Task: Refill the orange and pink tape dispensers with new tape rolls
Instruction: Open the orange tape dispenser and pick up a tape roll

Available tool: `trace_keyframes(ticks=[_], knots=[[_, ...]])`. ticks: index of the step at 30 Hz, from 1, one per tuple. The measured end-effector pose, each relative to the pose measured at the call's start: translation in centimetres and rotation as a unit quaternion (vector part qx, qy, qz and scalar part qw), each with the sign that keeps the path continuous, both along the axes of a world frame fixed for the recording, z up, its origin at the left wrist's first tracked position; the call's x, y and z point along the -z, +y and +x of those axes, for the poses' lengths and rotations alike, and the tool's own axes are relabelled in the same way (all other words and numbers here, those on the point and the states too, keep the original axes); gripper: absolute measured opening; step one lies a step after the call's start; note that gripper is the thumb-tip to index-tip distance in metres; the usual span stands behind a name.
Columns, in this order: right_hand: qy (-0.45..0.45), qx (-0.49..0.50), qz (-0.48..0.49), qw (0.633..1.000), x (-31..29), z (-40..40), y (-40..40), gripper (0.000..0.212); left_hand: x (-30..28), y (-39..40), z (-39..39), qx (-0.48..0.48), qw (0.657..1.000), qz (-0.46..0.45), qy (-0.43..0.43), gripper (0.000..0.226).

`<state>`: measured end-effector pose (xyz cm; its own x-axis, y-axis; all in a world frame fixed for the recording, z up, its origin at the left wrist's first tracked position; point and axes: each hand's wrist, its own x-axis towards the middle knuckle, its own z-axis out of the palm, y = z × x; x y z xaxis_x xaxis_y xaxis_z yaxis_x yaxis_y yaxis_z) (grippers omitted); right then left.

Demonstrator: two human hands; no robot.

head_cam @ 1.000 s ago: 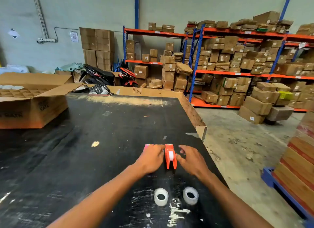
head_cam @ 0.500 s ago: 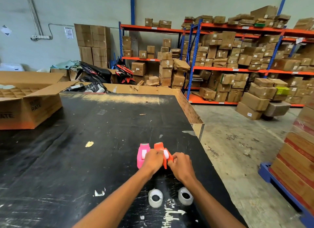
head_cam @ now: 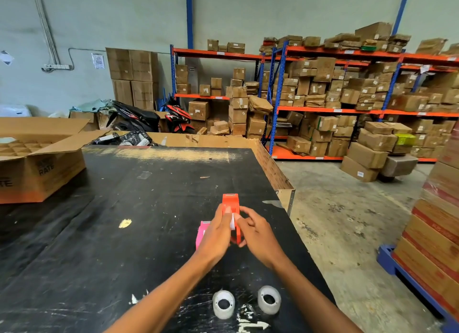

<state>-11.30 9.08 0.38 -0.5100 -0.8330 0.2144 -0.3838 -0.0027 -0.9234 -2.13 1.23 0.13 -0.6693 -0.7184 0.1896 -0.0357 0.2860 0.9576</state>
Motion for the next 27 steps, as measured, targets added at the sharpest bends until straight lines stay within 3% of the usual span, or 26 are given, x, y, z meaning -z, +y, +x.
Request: trace_keyframes(ticks=[5, 9, 12, 16, 18, 27], knots=[[-0.047, -0.037, -0.016, 0.998, -0.2, 0.8, -0.9, 0.029, -0.2, -0.5, 1.2, -0.013, 0.999, -0.032, 0.005, 0.033], [-0.11, -0.015, -0.044, 0.993, -0.6, -0.4, -0.9, 0.02, -0.5, -3.2, 1.9, -0.096, 0.99, 0.101, 0.009, 0.027], [0.064, 0.062, 0.08, 0.993, 0.9, -2.8, -1.4, 0.021, -0.9, -3.9, 3.0, -0.083, 0.986, 0.145, 0.014, 0.024], [0.233, 0.118, 0.277, 0.924, 3.7, -3.3, -2.3, 0.037, -0.6, -2.8, 3.1, -0.045, 0.969, 0.235, 0.063, 0.018], [0.291, 0.13, 0.31, 0.896, 4.7, -3.0, -2.6, 0.039, -0.3, -2.5, 3.2, -0.02, 0.957, 0.278, 0.086, 0.016], [0.299, 0.134, 0.282, 0.902, 5.1, -3.5, -3.2, 0.047, 0.7, -1.6, 4.3, -0.006, 0.945, 0.317, 0.081, 0.017]])
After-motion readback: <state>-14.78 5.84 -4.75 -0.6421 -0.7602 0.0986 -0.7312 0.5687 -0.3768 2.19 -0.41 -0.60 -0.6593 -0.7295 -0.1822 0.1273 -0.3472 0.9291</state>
